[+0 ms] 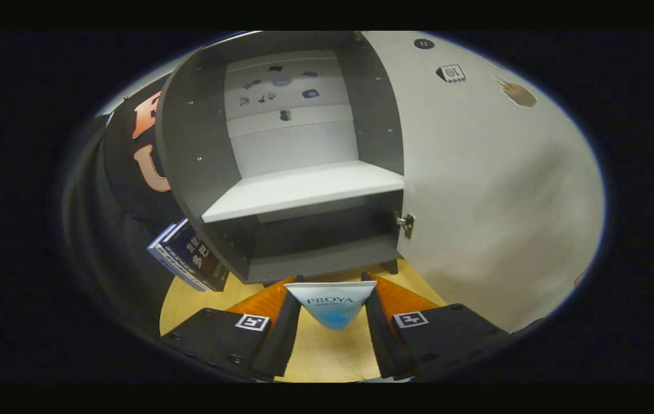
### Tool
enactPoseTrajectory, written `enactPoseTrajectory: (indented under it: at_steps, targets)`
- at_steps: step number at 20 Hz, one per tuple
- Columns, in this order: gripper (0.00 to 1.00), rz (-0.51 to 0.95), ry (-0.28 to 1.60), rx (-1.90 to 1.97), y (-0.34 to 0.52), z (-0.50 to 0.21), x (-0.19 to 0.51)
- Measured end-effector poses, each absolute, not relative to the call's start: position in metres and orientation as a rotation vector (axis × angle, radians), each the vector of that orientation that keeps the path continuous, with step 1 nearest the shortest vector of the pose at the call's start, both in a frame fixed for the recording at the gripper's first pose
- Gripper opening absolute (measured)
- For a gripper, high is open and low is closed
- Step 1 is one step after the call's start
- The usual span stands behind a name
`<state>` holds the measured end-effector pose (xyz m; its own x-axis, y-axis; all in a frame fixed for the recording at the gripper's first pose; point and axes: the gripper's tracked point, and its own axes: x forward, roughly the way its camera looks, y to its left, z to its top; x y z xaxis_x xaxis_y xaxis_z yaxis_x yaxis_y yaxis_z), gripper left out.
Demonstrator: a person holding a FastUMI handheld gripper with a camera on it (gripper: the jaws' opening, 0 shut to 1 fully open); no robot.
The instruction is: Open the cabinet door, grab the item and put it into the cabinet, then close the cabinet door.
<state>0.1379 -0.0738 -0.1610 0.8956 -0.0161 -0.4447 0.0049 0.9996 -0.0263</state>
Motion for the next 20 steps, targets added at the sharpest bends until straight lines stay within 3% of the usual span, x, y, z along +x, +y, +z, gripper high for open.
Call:
enactPoseTrajectory:
  at_steps: [9,20]
  targets:
    - [0.64,0.077,0.328,-0.047,-0.024,-0.045,0.211]
    - [0.64,0.108,0.327,-0.126,-0.012,-0.024,0.313]
